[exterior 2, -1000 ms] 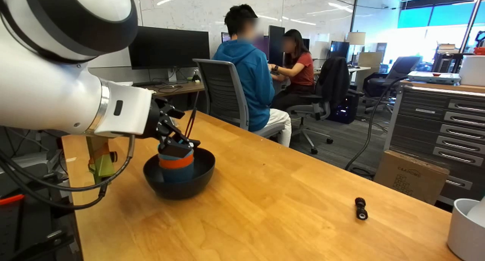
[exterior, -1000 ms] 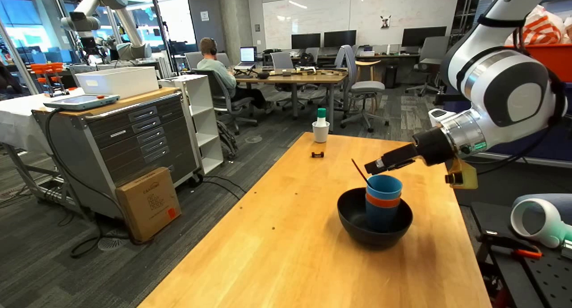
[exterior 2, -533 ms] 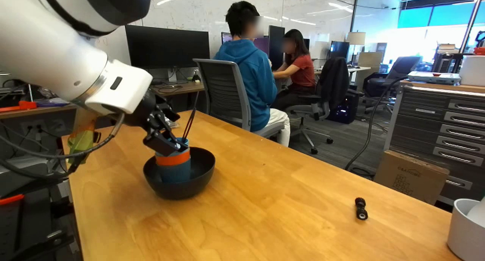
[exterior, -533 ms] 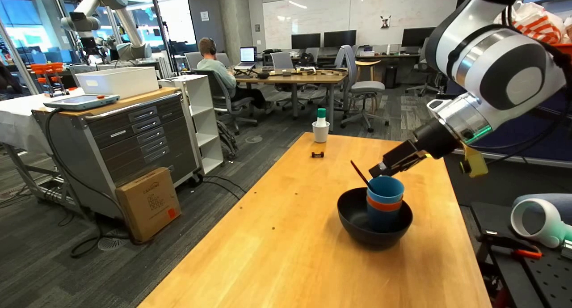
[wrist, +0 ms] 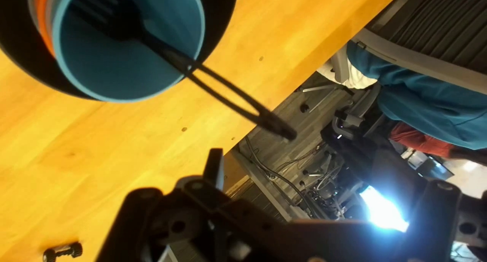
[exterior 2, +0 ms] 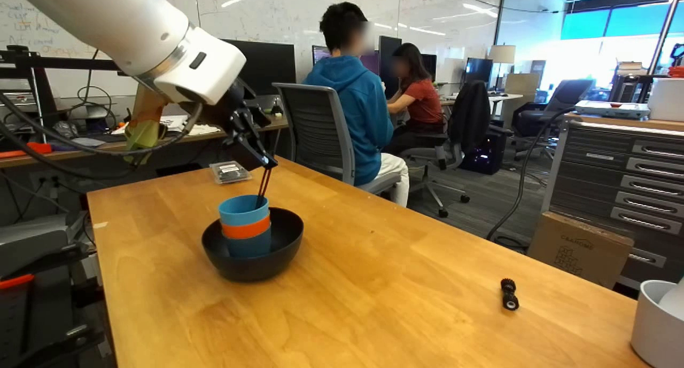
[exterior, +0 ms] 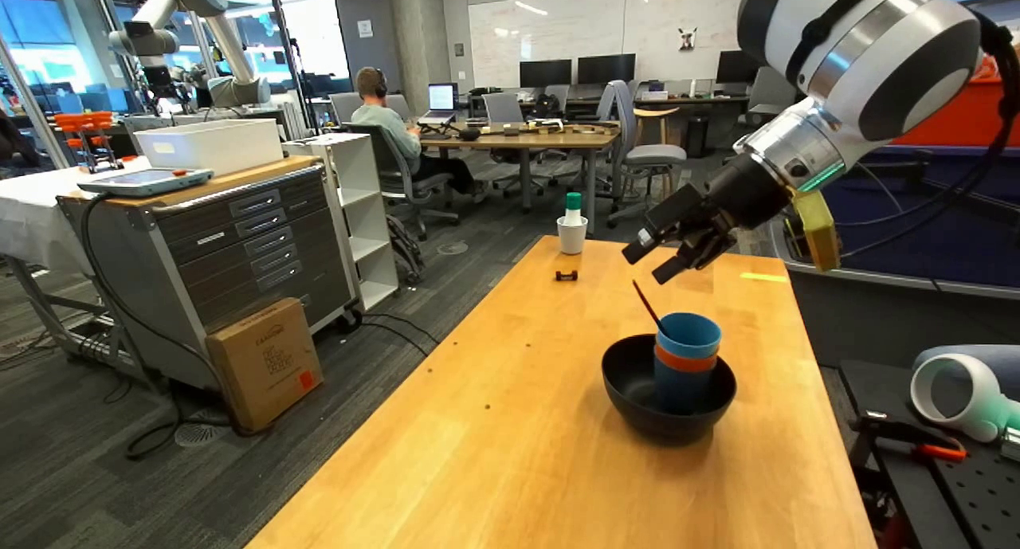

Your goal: Stack the three cups and put the in the bowl, then pick the fork and put it in the cups

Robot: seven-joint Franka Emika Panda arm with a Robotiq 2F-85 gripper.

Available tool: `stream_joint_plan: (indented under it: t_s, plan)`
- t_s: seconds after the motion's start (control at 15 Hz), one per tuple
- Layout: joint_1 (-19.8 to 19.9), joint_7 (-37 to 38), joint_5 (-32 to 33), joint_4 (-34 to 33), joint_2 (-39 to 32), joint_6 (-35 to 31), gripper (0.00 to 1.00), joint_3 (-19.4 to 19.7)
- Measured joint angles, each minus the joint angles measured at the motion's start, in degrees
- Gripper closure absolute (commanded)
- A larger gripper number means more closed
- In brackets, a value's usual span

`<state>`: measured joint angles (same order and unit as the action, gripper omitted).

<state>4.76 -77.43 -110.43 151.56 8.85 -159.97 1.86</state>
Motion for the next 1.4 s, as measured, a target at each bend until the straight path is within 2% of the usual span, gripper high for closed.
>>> stream_joint_plan:
  t_s: [0.27,0.67,0.87,1.13,1.27,1.4]
  plan:
    - [0.0,16.1,16.1,0.1,0.8,-1.1,0.0,-0.1]
    - [0.0,41.7,45.3,1.9,-3.2,-3.8,0.0,-0.3]
    - [2.4,54.4,59.9,2.5,-4.6,-2.5,0.0,-2.1]
    - [7.9,68.8,79.4,1.3,-2.3,6.8,0.0,-3.3]
    - [8.2,74.9,87.6,-1.3,0.9,15.1,0.0,-1.3]
    - [7.9,78.1,92.0,-4.7,3.9,23.9,0.0,0.3]
